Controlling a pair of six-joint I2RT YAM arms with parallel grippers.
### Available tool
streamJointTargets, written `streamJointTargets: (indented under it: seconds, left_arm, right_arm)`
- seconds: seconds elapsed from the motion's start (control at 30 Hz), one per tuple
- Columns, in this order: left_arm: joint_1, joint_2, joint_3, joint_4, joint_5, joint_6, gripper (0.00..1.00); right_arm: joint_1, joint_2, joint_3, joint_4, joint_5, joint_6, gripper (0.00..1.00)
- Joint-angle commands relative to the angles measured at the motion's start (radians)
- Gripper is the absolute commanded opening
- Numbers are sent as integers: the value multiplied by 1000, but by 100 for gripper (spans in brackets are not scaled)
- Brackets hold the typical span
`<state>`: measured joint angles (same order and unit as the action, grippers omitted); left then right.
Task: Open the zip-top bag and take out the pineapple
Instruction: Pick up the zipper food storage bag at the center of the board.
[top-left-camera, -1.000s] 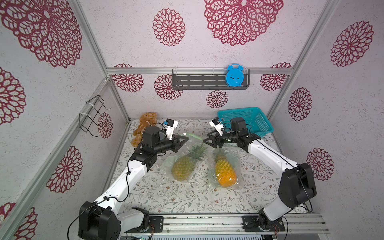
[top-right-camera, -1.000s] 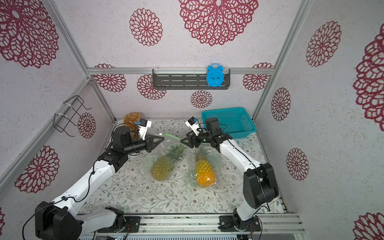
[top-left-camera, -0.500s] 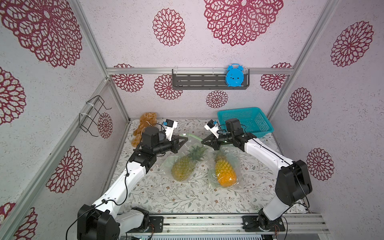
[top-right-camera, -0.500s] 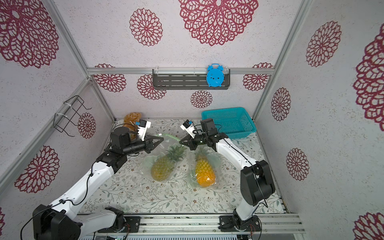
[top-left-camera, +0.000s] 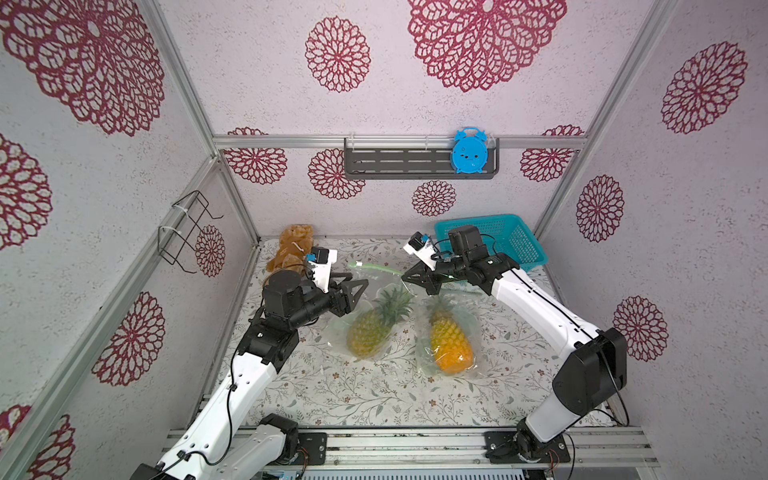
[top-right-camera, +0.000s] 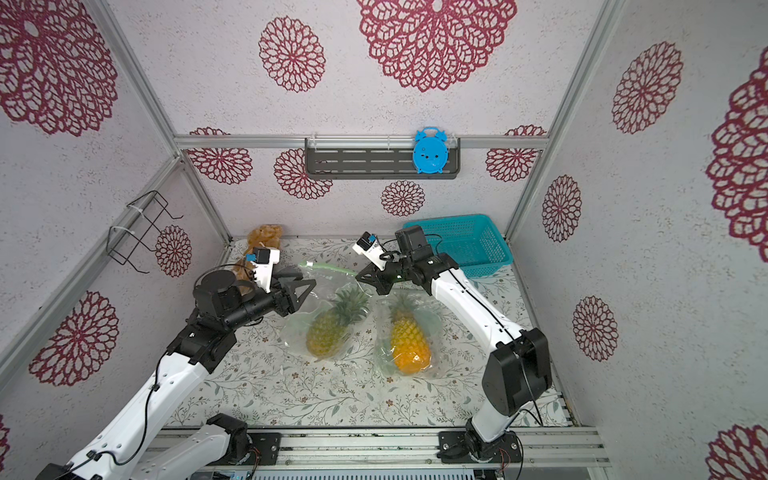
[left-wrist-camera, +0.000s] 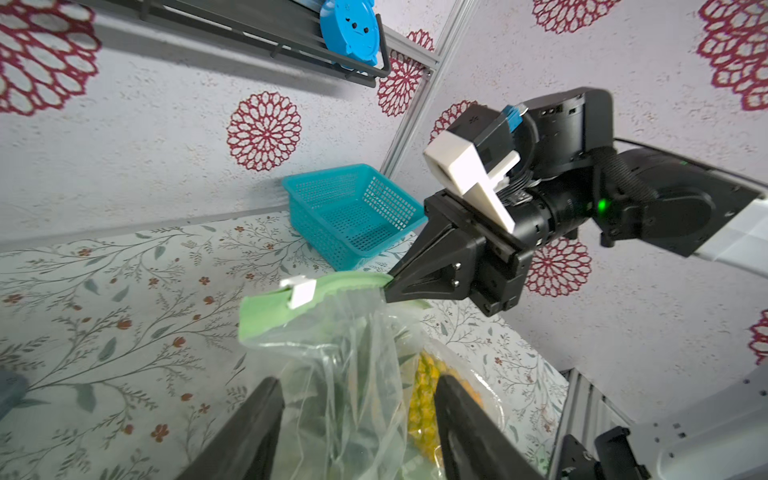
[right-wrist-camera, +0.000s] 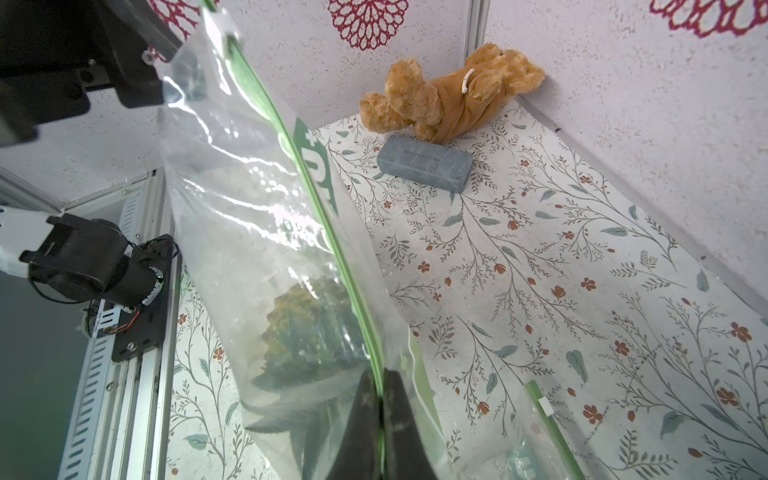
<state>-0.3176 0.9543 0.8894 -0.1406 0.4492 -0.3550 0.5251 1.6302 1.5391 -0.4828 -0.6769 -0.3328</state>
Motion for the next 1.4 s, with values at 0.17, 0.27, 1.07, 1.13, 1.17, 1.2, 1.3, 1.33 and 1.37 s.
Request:
streamJointTargets:
  seconds: [0.17,0.27,1.07,1.13,1.17,1.2,1.3,1.33,1.37]
  left_arm:
    - [113,-78,-50,-53,29,18,70]
    - [162,-76,-66,-20,104,14,72]
    - [235,86,-58,187,390,-27,37]
    - [235,81,-60,183,388,-27,32]
    - [235,77,-60,179,384,-26,31]
    - [235,72,-60,174,379,-24,28]
    - [235,58,-55,154,369,-15,16]
    - [235,53,-51,144,366,-12,11]
    - [235,49,-48,139,364,-10,7]
  right_arm:
    - [45,16,170,-133,42,-114,0]
    - [55,32,204,-171,64,-134,0]
    - [88,57,236,-179,77,-125,0]
    - [88,57,237,-172,84,-121,0]
    - [88,56,237,-167,86,-115,0]
    - [88,55,237,-164,87,-112,0]
    - [88,54,240,-155,85,-109,0]
    - [88,54,240,-155,81,-106,0]
    - [88,53,242,-155,79,-105,0]
